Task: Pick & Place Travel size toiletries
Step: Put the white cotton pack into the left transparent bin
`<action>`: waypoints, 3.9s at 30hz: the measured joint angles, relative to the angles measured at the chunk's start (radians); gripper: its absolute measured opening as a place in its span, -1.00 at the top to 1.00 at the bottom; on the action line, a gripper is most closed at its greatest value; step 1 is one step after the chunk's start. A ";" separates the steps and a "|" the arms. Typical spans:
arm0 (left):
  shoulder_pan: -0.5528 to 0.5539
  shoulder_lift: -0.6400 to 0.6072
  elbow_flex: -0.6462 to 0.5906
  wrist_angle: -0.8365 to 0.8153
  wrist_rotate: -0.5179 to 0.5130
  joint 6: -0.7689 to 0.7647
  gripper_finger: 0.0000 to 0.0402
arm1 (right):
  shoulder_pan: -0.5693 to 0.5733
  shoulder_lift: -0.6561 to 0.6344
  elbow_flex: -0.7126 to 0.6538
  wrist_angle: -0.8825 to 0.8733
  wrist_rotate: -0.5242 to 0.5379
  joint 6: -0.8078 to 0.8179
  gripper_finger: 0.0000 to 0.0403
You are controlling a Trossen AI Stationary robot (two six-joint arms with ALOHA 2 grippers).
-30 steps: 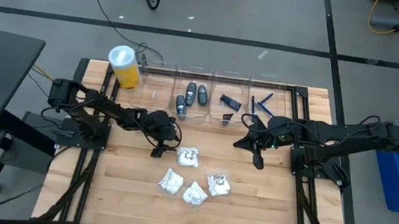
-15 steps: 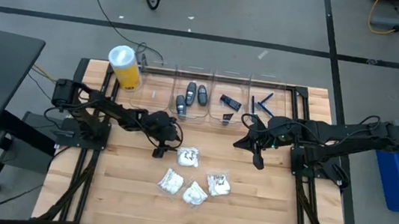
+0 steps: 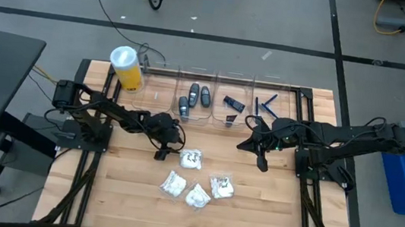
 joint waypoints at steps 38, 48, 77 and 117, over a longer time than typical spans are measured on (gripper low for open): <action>-0.001 0.000 0.000 -0.003 0.015 -0.011 0.94 | 0.000 0.000 0.000 0.000 0.000 -0.003 0.96; -0.001 0.000 0.000 -0.007 0.019 -0.011 0.95 | 0.000 0.000 0.000 -0.001 -0.001 -0.018 0.96; -0.051 -0.214 0.001 -0.120 0.007 -0.102 0.98 | 0.000 0.000 0.000 0.000 -0.001 -0.028 0.96; 0.024 -0.416 0.430 -0.781 -0.151 0.108 0.99 | 0.000 0.000 0.000 0.027 0.000 -0.043 0.97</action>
